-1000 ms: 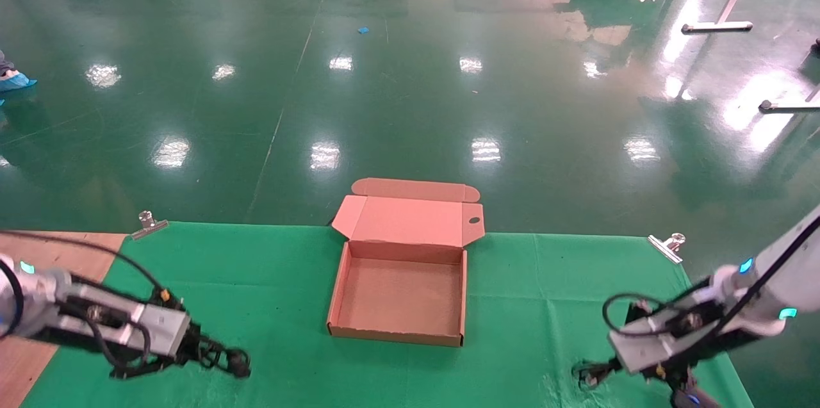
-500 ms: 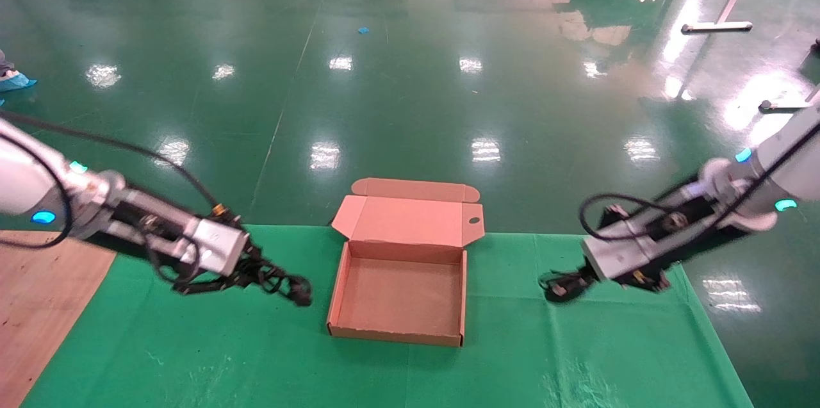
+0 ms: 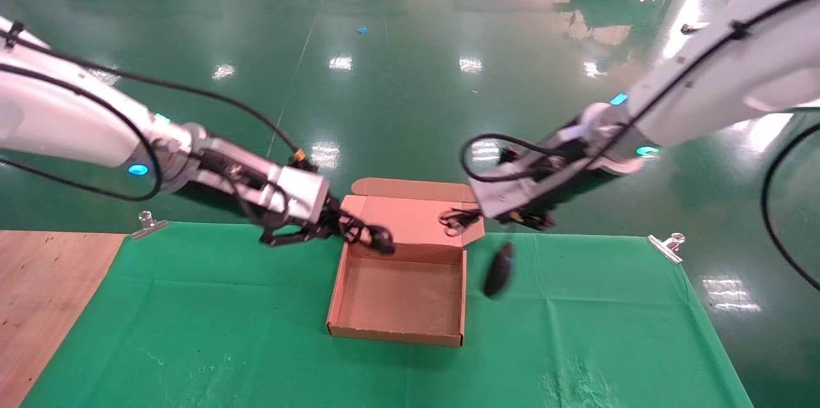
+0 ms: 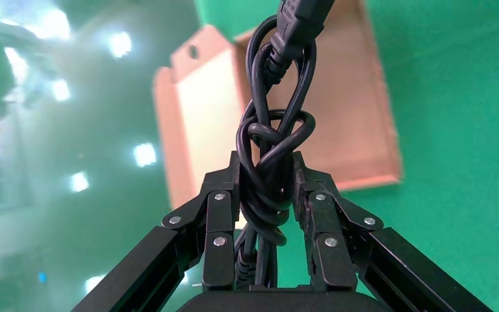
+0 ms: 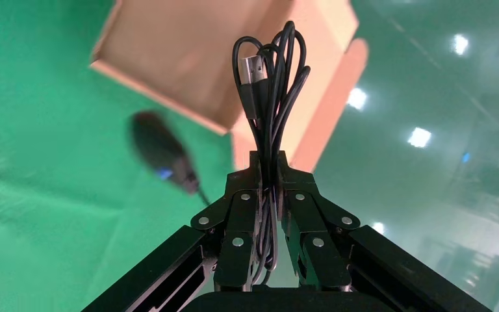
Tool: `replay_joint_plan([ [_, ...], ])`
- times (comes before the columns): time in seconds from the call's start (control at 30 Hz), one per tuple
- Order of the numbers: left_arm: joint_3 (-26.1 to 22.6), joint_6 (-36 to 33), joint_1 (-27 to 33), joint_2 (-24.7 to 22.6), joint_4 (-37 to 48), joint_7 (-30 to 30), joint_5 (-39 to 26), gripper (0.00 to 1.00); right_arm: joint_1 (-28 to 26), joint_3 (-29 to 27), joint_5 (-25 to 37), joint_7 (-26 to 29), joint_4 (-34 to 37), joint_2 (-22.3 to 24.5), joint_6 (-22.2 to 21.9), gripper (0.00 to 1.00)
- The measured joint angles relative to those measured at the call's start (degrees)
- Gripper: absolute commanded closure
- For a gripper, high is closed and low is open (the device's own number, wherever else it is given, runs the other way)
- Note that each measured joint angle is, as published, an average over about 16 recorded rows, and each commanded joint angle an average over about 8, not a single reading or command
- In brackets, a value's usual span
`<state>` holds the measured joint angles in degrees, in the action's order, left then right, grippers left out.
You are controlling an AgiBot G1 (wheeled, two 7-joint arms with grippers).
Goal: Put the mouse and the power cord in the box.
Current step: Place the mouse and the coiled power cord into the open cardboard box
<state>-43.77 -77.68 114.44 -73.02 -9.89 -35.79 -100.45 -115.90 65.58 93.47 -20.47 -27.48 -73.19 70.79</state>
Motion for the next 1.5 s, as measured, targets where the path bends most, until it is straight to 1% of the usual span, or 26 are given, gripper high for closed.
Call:
replay_joint_plan([
  [0.17,0.54,2.93,0.67,-1.83,1.21,-0.31,0.66,1.00,-0.66,-0.37,-0.95,-1.34,3.08,-3.04,-2.76,1.00],
  [0.33,0.88,6.36,0.73,-3.13,2.54,-1.16,1.10,1.00,-0.78,-0.29,-2.16,-2.48,4.42,-4.58,-5.87,1.00],
  [0.7,1.30,13.41,-0.72,-4.11,3.55,-2.67,2.16,1.00,0.67,1.47,-4.44,-2.61,2.94,-4.89,-13.80,1.00],
  [0.93,1.43,15.74,-1.90,-4.25,3.04,-2.92,3.02,1.00,1.18,2.89,-5.51,-2.28,2.21,-4.78,-17.18,1.00],
  [1.07,2.41,17.05,-3.41,-4.14,2.38,-3.63,4.92,1.00,1.08,3.71,-6.08,-2.10,2.12,-4.71,-17.71,1.00],
  [1.2,4.33,18.51,-6.10,-3.88,1.35,-5.84,8.17,1.00,0.75,4.51,-6.71,-1.95,2.26,-4.62,-17.02,1.00],
  [1.33,6.82,20.91,-9.89,-3.66,0.02,-9.50,12.10,1.00,0.21,5.29,-7.49,-1.92,2.63,-4.54,-14.88,1.00],
  [1.5,9.72,25.90,-15.60,-3.62,-2.33,-16.15,16.53,1.00,-0.45,6.11,-8.66,-2.22,3.43,-4.47,-11.11,1.00],
])
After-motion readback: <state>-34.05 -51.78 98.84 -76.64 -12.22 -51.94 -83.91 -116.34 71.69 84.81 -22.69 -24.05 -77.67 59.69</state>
